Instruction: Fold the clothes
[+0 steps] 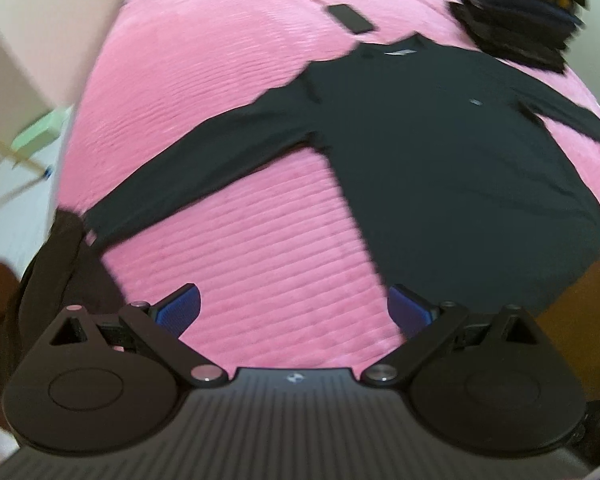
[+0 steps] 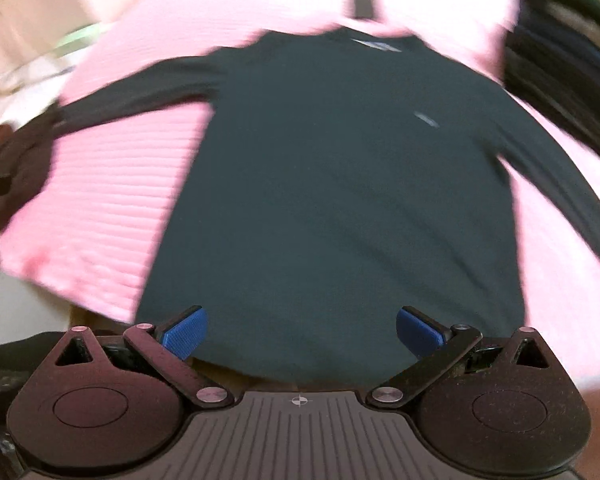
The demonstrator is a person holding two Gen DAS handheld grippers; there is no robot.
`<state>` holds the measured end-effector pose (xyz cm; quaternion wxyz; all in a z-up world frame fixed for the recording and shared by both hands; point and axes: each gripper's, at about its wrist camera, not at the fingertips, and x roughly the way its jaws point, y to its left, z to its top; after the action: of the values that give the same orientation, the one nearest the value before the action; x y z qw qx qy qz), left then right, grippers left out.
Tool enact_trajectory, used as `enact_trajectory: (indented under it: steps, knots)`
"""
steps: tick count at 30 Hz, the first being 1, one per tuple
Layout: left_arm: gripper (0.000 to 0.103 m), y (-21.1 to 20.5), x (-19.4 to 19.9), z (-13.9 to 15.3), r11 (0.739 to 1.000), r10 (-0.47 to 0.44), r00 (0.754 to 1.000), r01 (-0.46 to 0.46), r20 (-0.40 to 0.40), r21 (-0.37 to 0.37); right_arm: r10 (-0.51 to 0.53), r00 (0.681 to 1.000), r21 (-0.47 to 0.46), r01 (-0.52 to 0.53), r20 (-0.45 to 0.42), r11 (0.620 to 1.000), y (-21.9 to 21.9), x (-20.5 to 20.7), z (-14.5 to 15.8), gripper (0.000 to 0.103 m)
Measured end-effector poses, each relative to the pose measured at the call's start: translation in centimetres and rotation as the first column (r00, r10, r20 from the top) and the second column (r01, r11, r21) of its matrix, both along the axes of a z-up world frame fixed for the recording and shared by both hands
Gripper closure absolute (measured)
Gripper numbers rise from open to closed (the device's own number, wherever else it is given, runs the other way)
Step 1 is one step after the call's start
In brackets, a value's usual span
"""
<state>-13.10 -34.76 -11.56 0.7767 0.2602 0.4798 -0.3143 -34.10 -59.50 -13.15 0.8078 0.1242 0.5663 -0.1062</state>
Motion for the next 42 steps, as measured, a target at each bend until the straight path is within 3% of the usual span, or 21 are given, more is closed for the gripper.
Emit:
enact_trajectory:
  steps: [5,9,11,12,13,15,16,18,24,28,30,32,33,36,38,40,42]
  knots:
    - [0.005,5.5,3.9,-0.3,0.993,0.117,0.993,-0.117,0.024,0.012,0.238,0.966,-0.015,-0.238,0.097,0.971,5.0,7.0,0.5,0.0]
    - [0.005,9.8,8.1,-1.1,0.985,0.172,0.984,-0.173,0.056,0.02,0.445,0.884,-0.092,-0.436,0.142,0.895,11.1,14.1,0.5,0.001]
    - [0.005,11.7,10.5,-1.9,0.981,0.19,0.981,-0.191,0.047,0.026,0.536,0.829,-0.14,-0.519,0.157,0.843,14.7,17.9,0.1,0.012]
    - [0.005,12.5,11.5,-2.2,0.98,0.195,0.98,-0.196,0.046,0.027,0.568,0.806,-0.151,-0.548,0.165,0.822,16.2,19.8,-0.2,0.025]
    - [0.005,13.3,12.6,-2.6,0.979,0.199,0.979,-0.201,0.047,0.028,0.599,0.782,-0.162,-0.577,0.17,0.8,17.7,21.7,-0.8,0.027]
    - [0.005,14.8,15.1,-3.4,0.974,0.223,0.973,-0.225,0.053,0.028,0.658,0.733,-0.182,-0.633,0.174,0.753,20.8,25.6,-2.6,0.032]
    - [0.005,15.6,16.3,-3.9,0.97,0.239,0.969,-0.241,0.056,0.028,0.688,0.705,-0.194,-0.66,0.173,0.726,22.4,27.5,-3.8,0.043]
    - [0.005,17.1,18.3,-4.6,0.955,0.296,0.954,-0.297,0.052,0.009,0.745,0.646,-0.217,-0.713,0.165,0.667,25.4,31.2,-6.6,0.054]
    - [0.005,21.0,21.1,-7.3,0.892,0.452,0.892,-0.452,0.008,-0.016,0.856,0.498,-0.329,-0.792,0.137,0.514,32.2,39.4,-15.1,0.054]
    - [0.005,23.1,20.9,-9.4,0.871,0.491,0.871,-0.491,-0.026,0.012,0.899,0.426,-0.354,-0.829,0.098,0.432,35.0,43.0,-19.7,0.055]
    - [0.005,24.0,20.5,-10.4,0.86,0.51,0.859,-0.509,-0.04,0.032,0.908,0.413,-0.372,-0.834,0.07,0.408,35.7,44.1,-21.5,0.06]
    - [0.005,24.6,20.3,-11.0,0.854,0.52,0.853,-0.517,-0.05,0.052,0.903,0.42,-0.35,-0.835,0.091,0.424,35.6,45.0,-22.2,0.081]
    - [0.005,24.7,20.3,-11.2,0.854,0.52,0.852,-0.517,-0.052,0.059,0.894,0.434,-0.332,-0.831,0.115,0.446,35.4,45.3,-22.1,0.1]
    - [0.005,24.1,20.2,-11.2,0.867,0.496,0.867,-0.493,-0.05,0.07,0.836,0.508,-0.291,-0.783,0.209,0.549,33.6,45.6,-19.6,0.1]
    - [0.005,22.9,20.4,-10.9,0.885,0.465,0.884,-0.462,-0.048,0.066,0.739,0.597,-0.225,-0.709,0.313,0.668,30.9,45.6,-16.7,0.1]
    - [0.005,21.1,20.7,-10.4,0.908,0.418,0.907,-0.416,-0.048,0.053,0.569,0.699,-0.125,-0.579,0.433,0.806,26.2,45.3,-12.8,0.1]
    - [0.005,18.5,20.8,-9.8,0.936,0.351,0.936,-0.35,-0.038,0.032,0.389,0.748,-0.067,-0.422,0.537,0.904,20.5,43.7,-8.8,0.1]
